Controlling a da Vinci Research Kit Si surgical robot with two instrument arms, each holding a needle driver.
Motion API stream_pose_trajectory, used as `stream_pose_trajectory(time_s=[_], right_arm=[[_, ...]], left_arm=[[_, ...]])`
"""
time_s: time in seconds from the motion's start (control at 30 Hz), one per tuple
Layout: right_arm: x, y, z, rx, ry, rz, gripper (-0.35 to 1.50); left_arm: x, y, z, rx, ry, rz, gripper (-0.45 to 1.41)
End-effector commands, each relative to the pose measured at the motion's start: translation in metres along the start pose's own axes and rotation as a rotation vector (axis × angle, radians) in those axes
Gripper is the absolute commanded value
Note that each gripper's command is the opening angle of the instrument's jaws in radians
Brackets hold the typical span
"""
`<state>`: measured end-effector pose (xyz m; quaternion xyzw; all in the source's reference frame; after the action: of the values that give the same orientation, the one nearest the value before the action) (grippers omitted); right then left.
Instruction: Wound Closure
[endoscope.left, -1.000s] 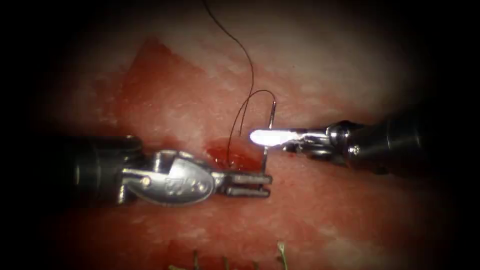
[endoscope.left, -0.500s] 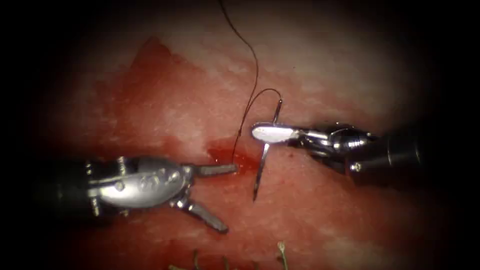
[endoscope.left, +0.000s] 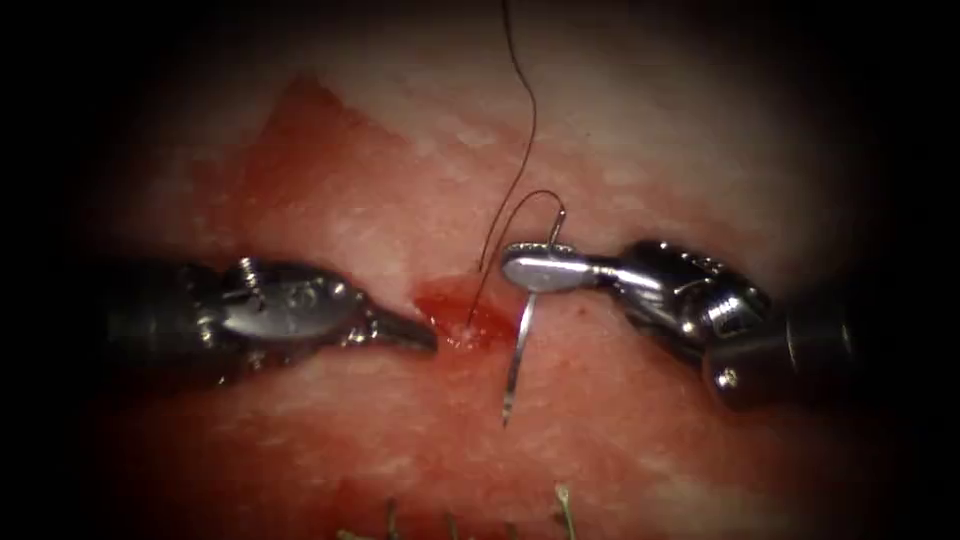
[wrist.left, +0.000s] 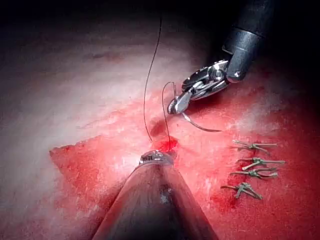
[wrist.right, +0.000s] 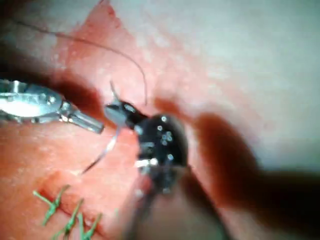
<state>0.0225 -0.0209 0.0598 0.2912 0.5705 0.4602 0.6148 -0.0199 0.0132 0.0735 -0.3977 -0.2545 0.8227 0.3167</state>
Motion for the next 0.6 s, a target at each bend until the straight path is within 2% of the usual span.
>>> stream_pose_trajectory(time_s=[0.03,0.27,0.6], right_arm=[[-0.0013,0.0,0.0003,-0.002,-0.002,-0.004,-0.35],[-0.0013,-0.0001,0.0008,-0.009,0.002,-0.033,-0.35],[-0.0014,-0.0002,0.0015,-0.016,0.004,-0.08,-0.35]], left_arm=[[-0.0006,0.0,0.0013,0.002,-0.009,0.005,-0.45],[-0.0017,-0.0011,0.0036,0.015,-0.055,-0.01,-0.45],[-0.0014,-0.0025,0.0049,0.025,-0.096,-0.027,-0.45]])
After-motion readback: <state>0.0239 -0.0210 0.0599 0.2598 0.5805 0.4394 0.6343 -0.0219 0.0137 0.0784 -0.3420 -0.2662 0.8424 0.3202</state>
